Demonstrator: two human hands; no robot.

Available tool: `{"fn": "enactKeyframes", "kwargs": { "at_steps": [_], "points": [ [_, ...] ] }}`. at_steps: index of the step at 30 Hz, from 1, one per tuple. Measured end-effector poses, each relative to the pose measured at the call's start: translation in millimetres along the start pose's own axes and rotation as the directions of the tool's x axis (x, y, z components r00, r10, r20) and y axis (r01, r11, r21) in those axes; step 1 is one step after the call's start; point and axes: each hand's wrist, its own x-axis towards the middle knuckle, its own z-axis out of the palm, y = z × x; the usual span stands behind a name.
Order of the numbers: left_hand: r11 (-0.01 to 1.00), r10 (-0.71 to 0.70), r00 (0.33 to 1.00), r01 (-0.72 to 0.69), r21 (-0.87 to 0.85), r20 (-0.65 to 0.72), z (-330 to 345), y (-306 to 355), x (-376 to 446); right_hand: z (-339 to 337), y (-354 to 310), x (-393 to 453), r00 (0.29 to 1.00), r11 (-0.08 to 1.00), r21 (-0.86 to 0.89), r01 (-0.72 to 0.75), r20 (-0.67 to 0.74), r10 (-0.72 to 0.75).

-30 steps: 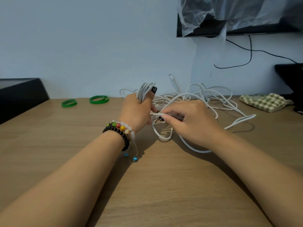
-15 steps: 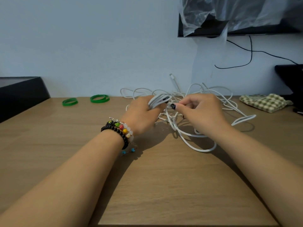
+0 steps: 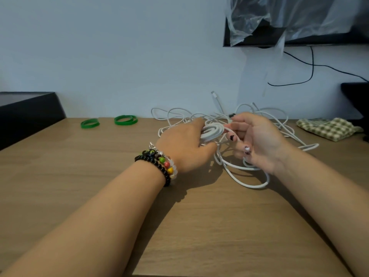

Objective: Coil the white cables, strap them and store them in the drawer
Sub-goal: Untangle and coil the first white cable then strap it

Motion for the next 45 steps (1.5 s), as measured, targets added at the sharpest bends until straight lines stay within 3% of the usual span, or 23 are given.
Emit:
{"fn": "enactKeyframes", "kwargs": {
  "at_steps": [4,7,10,13,15,18,22,24,27,31,37,42,45],
  "points": [
    [0.985,0.024,0.999,-0.016,0.172,-0.042,4,4,-1,2,1,-4,0.993,0.973,-0.203,0.11,-0.007,-0.114],
    [0.981,0.037,0.998,-0.026,0.194,-0.056,8,4,0,4,2,-6,0.978,0.939,-0.301,0.167,-0.069,-0.196],
    [0.995,0.029,0.999,-0.031,0.094,0.024,11,2,2,6,3,-4,0.951,0.909,-0.343,0.236,-0.113,-0.289],
    [0.979,0.012,0.992,0.013,-0.203,0.123,10,-1,3,5,4,-3,0.921,0.858,-0.411,0.307,-0.101,-0.377],
    [0.89,0.012,0.984,0.072,-0.45,0.179,8,0,2,4,4,-4,0.906,0.818,-0.45,0.357,-0.045,-0.42],
    [0.66,0.049,0.944,0.215,-0.72,0.327,4,3,-2,3,3,-5,0.884,0.781,-0.458,0.424,0.021,-0.467],
    [0.427,0.207,0.819,0.417,-0.803,0.535,0,-4,-5,2,5,-6,0.873,0.752,-0.471,0.462,0.095,-0.478],
    [0.369,0.269,0.765,0.479,-0.796,0.585,-3,-8,-4,2,5,-6,0.87,0.747,-0.466,0.475,0.123,-0.477],
    [0.37,0.32,0.755,0.456,-0.809,0.572,-4,-11,-2,2,4,-7,0.861,0.741,-0.452,0.496,0.142,-0.489],
    [0.351,0.276,0.775,0.469,-0.81,0.568,1,-10,0,1,5,-6,0.858,0.745,-0.442,0.5,0.136,-0.496],
    [0.362,0.081,0.9,0.374,-0.854,0.428,4,-9,3,-3,8,4,0.878,0.755,-0.495,0.431,0.035,-0.478],
    [0.617,-0.192,0.969,0.24,-0.749,0.153,4,-12,7,0,7,3,0.9,0.752,-0.54,0.379,0.024,-0.436],
    [0.795,-0.222,0.974,0.156,-0.586,-0.042,3,-19,10,-3,5,4,0.901,0.734,-0.577,0.358,0.006,-0.434]
  ]
}}
